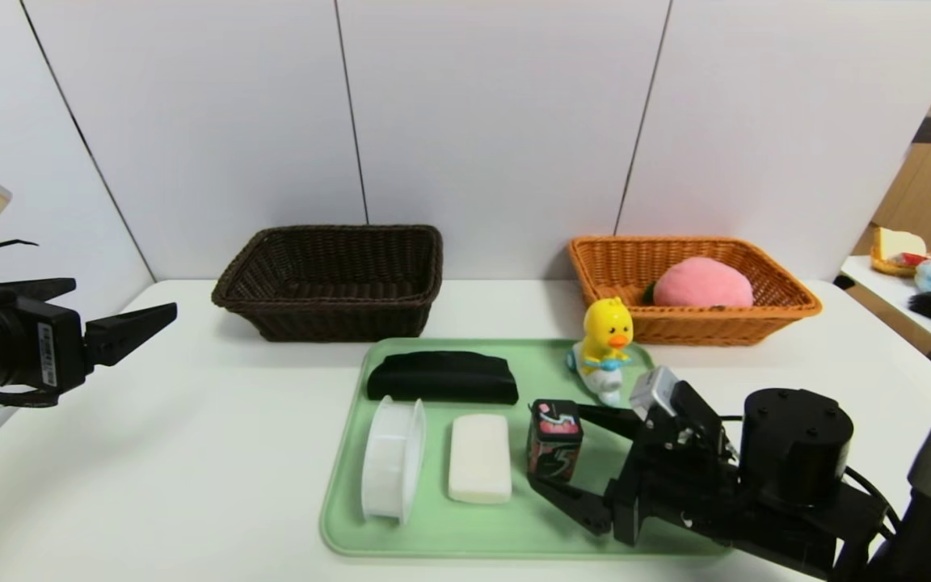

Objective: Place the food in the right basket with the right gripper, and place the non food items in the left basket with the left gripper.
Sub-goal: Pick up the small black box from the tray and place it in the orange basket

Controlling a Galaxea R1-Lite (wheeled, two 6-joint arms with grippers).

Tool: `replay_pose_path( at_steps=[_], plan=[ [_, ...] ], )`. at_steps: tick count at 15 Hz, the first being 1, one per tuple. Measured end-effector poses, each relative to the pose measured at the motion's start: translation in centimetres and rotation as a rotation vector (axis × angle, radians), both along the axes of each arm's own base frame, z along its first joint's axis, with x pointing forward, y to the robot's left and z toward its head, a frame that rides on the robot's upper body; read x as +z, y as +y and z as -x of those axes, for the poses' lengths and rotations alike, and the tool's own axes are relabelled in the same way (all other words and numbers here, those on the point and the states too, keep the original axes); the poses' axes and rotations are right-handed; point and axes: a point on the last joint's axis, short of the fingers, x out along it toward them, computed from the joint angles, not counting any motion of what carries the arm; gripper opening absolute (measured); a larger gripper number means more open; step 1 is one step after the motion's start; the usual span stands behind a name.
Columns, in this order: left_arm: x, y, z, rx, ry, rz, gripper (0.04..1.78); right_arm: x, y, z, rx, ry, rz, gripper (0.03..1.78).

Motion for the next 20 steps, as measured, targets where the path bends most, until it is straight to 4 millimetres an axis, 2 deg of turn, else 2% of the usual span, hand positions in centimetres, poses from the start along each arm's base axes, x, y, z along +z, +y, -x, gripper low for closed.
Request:
replay_pose_path(
  at_steps=[5, 14, 18, 20],
  plan=[
    [-0.1, 0.0, -0.1, 0.001, 0.003, 0.001, 1.69, -1.3, 1.0, -1.4, 0.002, 0.017, 0.012, 1.69],
    [-0.2, 0.0, -0.1, 0.002, 0.007, 0.0, 1.69, -0.8, 1.6, -2.5, -0.009, -0.004, -0.026, 1.69],
    [-0.2, 0.0, -0.1, 0.001, 0.007, 0.0, 1.69, -0.8, 1.5, -2.3, -0.008, 0.001, -0.026, 1.08],
    [-0.2, 0.0, -0.1, 0.002, 0.008, 0.0, 1.69, -0.8, 1.5, -2.2, -0.008, 0.0, -0.026, 0.85]
  ],
)
